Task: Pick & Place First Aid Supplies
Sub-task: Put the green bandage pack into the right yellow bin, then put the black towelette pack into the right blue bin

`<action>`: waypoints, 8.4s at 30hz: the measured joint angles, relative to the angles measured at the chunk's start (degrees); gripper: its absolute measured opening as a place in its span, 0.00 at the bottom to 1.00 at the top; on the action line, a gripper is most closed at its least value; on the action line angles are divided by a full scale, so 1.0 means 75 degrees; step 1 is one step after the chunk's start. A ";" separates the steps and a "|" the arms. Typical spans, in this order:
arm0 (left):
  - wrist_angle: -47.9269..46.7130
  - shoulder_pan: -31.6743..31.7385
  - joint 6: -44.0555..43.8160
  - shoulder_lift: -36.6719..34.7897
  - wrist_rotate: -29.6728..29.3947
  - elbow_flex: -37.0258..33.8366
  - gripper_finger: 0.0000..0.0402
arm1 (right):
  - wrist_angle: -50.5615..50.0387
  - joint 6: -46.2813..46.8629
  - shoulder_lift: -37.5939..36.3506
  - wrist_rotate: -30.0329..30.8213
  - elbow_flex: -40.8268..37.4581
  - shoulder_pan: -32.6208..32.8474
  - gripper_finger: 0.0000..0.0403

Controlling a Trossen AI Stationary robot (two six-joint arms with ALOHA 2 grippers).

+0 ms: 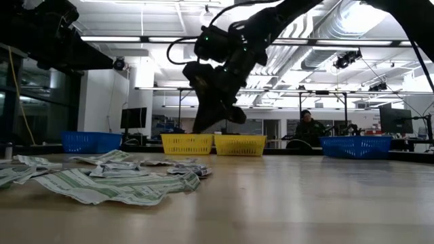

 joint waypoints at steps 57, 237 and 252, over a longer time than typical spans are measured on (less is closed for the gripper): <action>0.0169 0.0000 -0.0009 0.0003 -0.0017 0.0000 0.44 | -0.0755 -0.0660 0.0828 0.2026 0.0668 0.0757 0.44; 0.0140 0.0003 -0.0009 0.0003 -0.0085 0.0003 0.44 | 0.5307 -0.2693 -0.0268 0.2453 -0.4081 0.2474 0.36; 0.0114 0.0003 -0.0009 0.0003 -0.0087 0.0003 0.44 | 0.5192 -0.2437 -0.0244 0.2301 -0.4116 0.2472 0.04</action>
